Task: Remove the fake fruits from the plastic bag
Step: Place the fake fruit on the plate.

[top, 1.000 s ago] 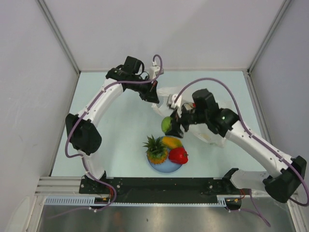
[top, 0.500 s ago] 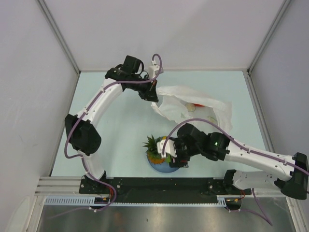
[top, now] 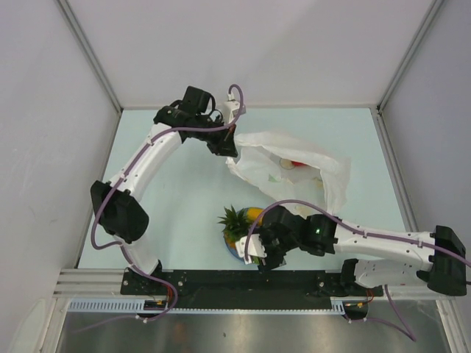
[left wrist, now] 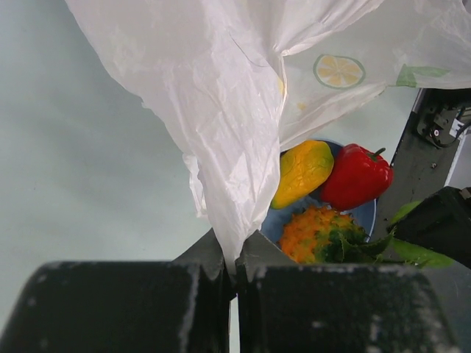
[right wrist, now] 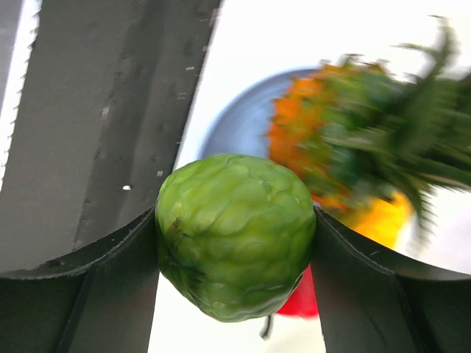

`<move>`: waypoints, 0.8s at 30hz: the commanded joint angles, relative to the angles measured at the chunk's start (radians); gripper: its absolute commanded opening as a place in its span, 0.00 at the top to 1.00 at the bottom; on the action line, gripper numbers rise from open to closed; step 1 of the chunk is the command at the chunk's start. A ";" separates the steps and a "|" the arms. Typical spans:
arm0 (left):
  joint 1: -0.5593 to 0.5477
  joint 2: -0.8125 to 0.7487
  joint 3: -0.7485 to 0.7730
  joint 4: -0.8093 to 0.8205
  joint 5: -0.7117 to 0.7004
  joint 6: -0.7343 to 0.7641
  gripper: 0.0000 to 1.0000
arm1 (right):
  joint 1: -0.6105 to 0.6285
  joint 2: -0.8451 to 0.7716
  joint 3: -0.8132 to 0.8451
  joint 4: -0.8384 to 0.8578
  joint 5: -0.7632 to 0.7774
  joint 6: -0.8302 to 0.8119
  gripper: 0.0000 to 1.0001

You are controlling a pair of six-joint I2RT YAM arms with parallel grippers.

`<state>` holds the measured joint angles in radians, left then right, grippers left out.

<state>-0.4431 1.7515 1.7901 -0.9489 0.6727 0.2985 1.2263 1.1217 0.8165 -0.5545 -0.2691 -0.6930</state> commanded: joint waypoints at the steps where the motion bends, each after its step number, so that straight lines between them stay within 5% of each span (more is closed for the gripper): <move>1: -0.005 -0.075 -0.038 -0.001 0.018 0.022 1.00 | 0.053 0.010 -0.031 0.082 0.010 -0.054 0.55; 24: -0.005 -0.115 -0.095 -0.004 0.039 0.024 1.00 | 0.052 0.061 -0.165 0.231 0.117 -0.057 0.47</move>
<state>-0.4431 1.6711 1.6974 -0.9531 0.6769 0.3069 1.2762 1.1748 0.6586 -0.3710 -0.1722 -0.7452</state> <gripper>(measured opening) 0.008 0.731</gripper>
